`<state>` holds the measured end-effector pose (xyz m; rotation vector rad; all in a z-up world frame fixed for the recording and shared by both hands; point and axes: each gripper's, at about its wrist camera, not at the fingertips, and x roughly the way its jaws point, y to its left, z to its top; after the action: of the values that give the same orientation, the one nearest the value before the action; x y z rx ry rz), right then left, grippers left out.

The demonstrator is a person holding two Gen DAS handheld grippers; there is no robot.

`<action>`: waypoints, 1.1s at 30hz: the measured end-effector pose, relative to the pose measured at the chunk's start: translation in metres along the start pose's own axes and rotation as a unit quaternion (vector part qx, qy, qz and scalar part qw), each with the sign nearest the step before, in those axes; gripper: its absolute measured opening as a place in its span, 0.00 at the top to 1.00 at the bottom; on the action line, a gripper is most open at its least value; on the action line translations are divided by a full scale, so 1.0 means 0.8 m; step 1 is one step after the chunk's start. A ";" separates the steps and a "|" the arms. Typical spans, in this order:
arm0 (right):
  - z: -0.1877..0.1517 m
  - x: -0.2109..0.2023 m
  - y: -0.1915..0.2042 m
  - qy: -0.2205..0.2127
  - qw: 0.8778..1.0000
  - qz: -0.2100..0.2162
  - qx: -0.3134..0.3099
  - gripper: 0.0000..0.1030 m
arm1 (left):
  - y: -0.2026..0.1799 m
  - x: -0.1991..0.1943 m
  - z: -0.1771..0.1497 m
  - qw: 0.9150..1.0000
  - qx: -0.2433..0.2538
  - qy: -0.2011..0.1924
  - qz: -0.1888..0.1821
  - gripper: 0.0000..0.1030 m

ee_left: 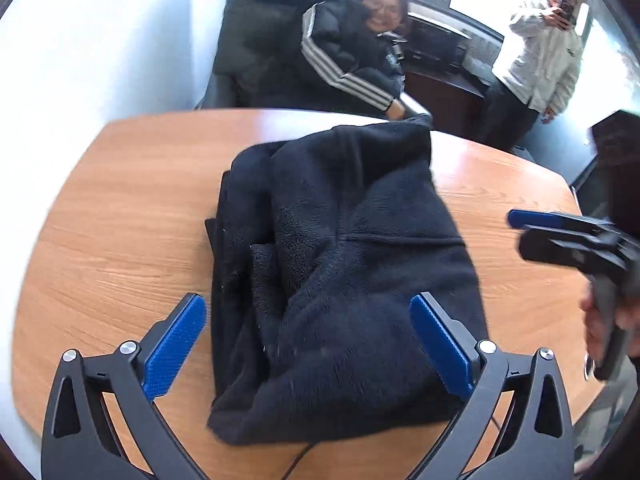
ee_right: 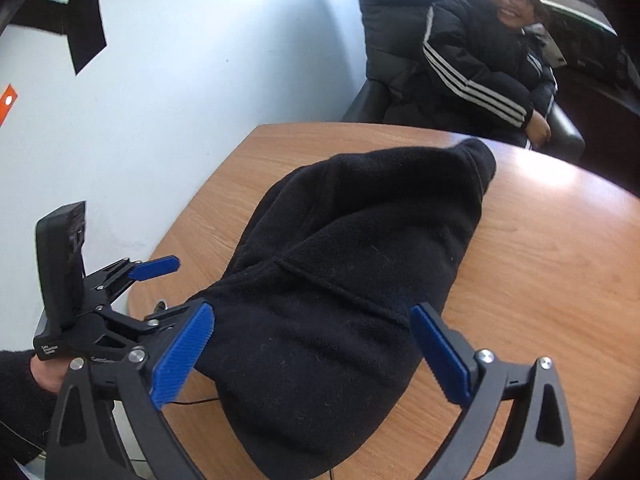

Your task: Fold clothes

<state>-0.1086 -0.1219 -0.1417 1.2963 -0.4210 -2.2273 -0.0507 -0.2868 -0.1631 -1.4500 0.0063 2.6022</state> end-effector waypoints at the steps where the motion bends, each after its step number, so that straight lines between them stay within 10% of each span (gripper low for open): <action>1: -0.005 0.000 -0.011 0.003 1.000 -0.005 0.011 0.01 | 0.001 0.009 0.022 1.000 0.007 0.004 0.000 0.00; 12: -0.055 0.030 -0.038 0.069 0.997 -0.030 0.005 0.01 | -0.006 0.014 0.029 0.998 0.055 -0.013 -0.009 0.00; 18: -0.044 0.061 -0.048 0.079 0.996 -0.027 0.035 0.02 | 0.097 0.054 0.033 0.994 -0.033 0.034 -0.095 0.00; 25: -0.052 0.080 -0.050 0.094 0.994 -0.027 0.037 0.03 | 0.163 0.146 0.005 0.940 -0.102 0.106 -0.307 0.00; 28: -0.052 0.084 -0.051 0.105 0.993 -0.037 0.027 0.02 | 0.165 0.174 -0.004 0.918 -0.113 0.135 -0.355 0.00; 33: -0.053 0.091 -0.053 0.119 0.992 -0.045 0.023 0.01 | 0.174 0.180 -0.007 0.906 -0.113 0.129 -0.386 0.00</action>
<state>-0.1127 -0.1297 -0.2355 1.6116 -0.3320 -2.1103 -0.1402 -0.4049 -0.2986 -1.4529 -0.7077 1.7965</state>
